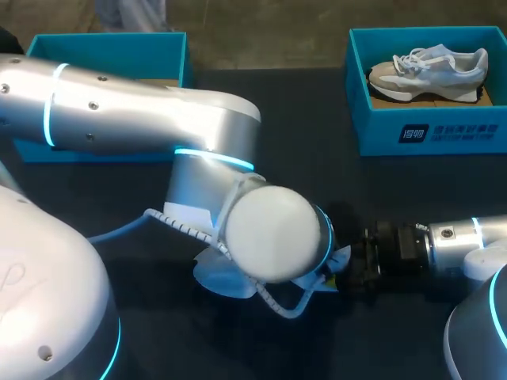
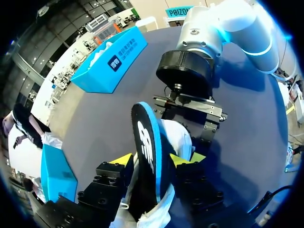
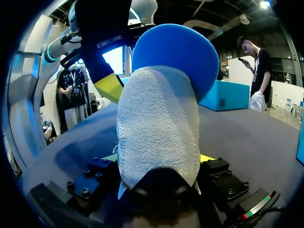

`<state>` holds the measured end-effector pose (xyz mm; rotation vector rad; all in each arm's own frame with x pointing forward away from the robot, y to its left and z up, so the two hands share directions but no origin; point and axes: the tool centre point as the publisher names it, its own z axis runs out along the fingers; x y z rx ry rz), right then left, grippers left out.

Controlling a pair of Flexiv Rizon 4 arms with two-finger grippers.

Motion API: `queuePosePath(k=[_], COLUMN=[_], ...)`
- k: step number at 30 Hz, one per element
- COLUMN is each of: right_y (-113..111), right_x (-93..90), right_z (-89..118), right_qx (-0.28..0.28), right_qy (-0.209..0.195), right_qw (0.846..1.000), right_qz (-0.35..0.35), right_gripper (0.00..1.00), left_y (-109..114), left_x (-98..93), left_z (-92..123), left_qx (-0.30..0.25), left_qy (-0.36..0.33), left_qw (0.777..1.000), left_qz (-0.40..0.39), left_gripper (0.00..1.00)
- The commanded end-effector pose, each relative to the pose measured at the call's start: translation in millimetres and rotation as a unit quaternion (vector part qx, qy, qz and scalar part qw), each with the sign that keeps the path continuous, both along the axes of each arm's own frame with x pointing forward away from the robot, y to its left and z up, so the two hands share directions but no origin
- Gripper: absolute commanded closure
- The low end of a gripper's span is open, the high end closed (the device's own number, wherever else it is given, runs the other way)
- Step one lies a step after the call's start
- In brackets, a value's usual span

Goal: Take the shoe out of the shoebox, open the shoe tongue, remove and reinsert the insole, then place the shoe into the shoebox

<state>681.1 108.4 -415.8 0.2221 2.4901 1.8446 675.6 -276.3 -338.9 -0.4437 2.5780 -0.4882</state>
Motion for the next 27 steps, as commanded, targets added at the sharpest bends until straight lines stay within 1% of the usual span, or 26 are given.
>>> queuePosePath(k=[1, 6, 15, 16, 18, 25, 27], right_y=[1, 1, 1, 1, 1, 1, 1], right_x=[-1.2, -1.2, -1.2, -1.2, -1.2, -1.2, -1.2], right_z=[0, 0, 0, 0, 0, 0, 0], right_qx=[-0.001, -0.001, -0.001, -0.001, -0.001, -0.001, -0.001], right_qy=[0.000, 0.000, 0.000, 0.000, 0.000, 0.000, 0.000], right_qw=[1.000, 1.000, 1.000, 1.000, 1.000, 1.000, 1.000], right_qz=[-0.001, -0.001, -0.001, -0.001, -0.001, -0.001, -0.001], right_gripper=[1.00, 1.00, 1.00, 1.00, 1.00, 1.00, 1.00], left_y=[-10, -9, 1, 2, 4, 6, 5], left_x=[-1.3, 4.1, 9.9, 9.9, 8.6, 6.6, 8.2], left_z=[-5, -9, -12, -12, -13, -13, -13], left_qx=[0.008, 0.008, 0.006, 0.003, 0.002, -0.001, -0.001], left_qy=[-0.010, -0.006, -0.009, -0.006, -0.005, -0.005, -0.004], left_qw=[1.000, 1.000, 1.000, 1.000, 1.000, 1.000, 1.000], left_qz=[0.007, 0.011, 0.024, 0.025, 0.025, 0.025, 0.026], left_gripper=[0.55, 0.58, 0.61, 0.63, 0.70, 0.73, 0.79])
